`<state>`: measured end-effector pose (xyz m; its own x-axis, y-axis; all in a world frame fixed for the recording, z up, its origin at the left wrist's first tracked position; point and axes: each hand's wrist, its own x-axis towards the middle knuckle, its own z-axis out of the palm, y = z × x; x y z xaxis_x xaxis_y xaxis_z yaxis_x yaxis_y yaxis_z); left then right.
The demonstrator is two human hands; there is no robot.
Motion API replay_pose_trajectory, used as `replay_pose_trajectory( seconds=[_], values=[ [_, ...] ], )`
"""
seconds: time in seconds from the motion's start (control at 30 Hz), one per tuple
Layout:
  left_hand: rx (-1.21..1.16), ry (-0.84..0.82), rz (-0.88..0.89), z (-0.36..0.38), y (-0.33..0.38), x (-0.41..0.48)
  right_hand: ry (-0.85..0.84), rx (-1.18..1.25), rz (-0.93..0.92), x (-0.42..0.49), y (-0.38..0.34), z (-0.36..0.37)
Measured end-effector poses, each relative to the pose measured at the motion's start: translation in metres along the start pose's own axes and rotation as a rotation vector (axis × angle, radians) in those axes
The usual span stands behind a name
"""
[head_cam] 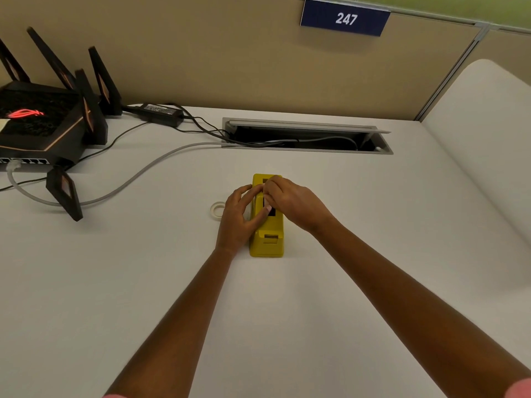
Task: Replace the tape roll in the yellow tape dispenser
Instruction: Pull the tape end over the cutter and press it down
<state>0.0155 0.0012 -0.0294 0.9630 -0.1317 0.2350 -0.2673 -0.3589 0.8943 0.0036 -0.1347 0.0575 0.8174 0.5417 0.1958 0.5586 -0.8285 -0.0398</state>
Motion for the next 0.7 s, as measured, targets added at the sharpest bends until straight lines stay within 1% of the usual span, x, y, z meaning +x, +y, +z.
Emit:
replay_pose_trajectory(
  seconds=[0.1, 0.23, 0.43, 0.53, 0.6, 0.7],
  values=[
    [-0.002, 0.001, 0.004, 0.0, 0.0, 0.0, 0.017, 0.016, 0.017, 0.0, 0.0, 0.003],
    [0.004, 0.007, 0.004, 0.0, -0.001, 0.0, 0.033, 0.082, 0.102, 0.001, 0.001, 0.006],
    [0.0, 0.004, 0.005, 0.0, -0.001, 0.001, 0.026, 0.356, 0.285, 0.003, 0.007, 0.003],
    [-0.001, 0.008, 0.001, 0.0, -0.001, 0.001, 0.02, 0.422, 0.279, 0.0, 0.01, 0.001],
    [-0.003, 0.008, -0.002, 0.0, -0.001, 0.001, 0.045, 0.453, 0.271, -0.001, 0.01, 0.0],
    [0.001, 0.003, 0.0, 0.0, 0.0, 0.001, 0.073, 0.44, 0.259, 0.0, 0.009, 0.0]
  ],
)
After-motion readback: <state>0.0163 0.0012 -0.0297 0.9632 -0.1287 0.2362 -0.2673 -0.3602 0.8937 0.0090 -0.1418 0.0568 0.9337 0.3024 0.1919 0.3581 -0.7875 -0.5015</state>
